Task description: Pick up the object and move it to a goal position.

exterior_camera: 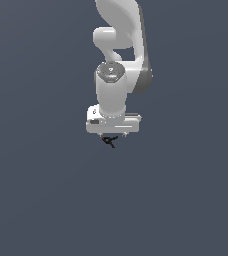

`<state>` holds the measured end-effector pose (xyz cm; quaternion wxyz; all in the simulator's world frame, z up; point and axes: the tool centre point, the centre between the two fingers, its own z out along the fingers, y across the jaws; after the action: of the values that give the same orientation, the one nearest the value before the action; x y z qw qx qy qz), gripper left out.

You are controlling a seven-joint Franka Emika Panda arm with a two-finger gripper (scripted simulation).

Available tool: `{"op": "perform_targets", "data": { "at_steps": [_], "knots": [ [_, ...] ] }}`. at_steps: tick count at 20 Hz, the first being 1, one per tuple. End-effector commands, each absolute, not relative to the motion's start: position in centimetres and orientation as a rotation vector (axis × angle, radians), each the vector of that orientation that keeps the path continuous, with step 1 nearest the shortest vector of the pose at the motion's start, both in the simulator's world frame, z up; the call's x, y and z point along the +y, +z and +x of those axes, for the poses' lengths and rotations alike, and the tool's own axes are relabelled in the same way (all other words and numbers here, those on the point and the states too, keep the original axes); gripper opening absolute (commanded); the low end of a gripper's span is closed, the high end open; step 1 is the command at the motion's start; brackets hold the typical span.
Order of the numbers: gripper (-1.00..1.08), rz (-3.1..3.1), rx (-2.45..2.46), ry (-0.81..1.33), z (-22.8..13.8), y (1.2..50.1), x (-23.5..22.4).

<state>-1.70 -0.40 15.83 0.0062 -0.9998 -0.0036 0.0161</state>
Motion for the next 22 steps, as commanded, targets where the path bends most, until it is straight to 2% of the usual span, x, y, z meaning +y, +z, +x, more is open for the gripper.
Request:
{"op": "perform_targets", "data": {
  "at_steps": [1,10,22],
  "knots": [
    [1.00,-3.129,-0.011,0.050,-1.7,15.8,-0.4],
    [1.00,-3.154,0.033,0.058,-2.0,16.3,-3.9],
    [1.00,-3.154,-0.067,0.057,-2.2,15.7,-4.0]
  ]
}}
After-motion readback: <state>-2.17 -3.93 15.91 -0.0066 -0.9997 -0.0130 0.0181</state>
